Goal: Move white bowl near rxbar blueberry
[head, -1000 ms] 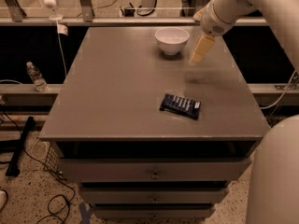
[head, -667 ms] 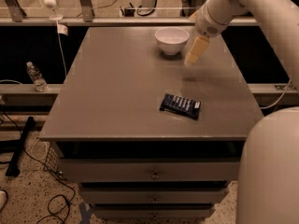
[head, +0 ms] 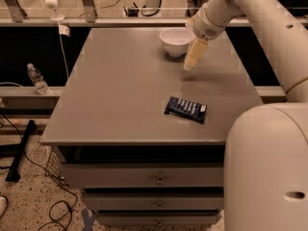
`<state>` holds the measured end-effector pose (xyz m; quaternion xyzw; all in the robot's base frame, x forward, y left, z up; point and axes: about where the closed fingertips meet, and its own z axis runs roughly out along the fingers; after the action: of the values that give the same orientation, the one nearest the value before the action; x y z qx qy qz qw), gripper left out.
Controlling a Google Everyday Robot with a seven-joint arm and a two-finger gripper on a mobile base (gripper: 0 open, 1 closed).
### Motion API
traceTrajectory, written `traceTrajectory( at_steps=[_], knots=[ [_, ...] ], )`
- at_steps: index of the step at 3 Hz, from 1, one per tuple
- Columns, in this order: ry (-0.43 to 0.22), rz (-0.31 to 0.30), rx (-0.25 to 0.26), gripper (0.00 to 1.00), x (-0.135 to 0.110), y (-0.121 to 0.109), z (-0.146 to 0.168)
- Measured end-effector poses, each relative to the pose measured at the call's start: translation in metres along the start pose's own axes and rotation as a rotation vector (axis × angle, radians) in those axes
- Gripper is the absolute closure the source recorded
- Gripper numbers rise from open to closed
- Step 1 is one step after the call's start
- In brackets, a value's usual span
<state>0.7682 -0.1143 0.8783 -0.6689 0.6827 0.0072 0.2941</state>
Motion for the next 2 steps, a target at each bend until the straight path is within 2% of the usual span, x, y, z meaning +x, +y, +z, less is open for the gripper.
traceTrajectory(
  at_steps=[1, 2],
  knots=[
    [-0.005, -0.013, -0.026, 0.00, -0.0055, 0.0000, 0.0071],
    [-0.011, -0.019, -0.052, 0.17, -0.0094, 0.0010, 0.0143]
  ],
)
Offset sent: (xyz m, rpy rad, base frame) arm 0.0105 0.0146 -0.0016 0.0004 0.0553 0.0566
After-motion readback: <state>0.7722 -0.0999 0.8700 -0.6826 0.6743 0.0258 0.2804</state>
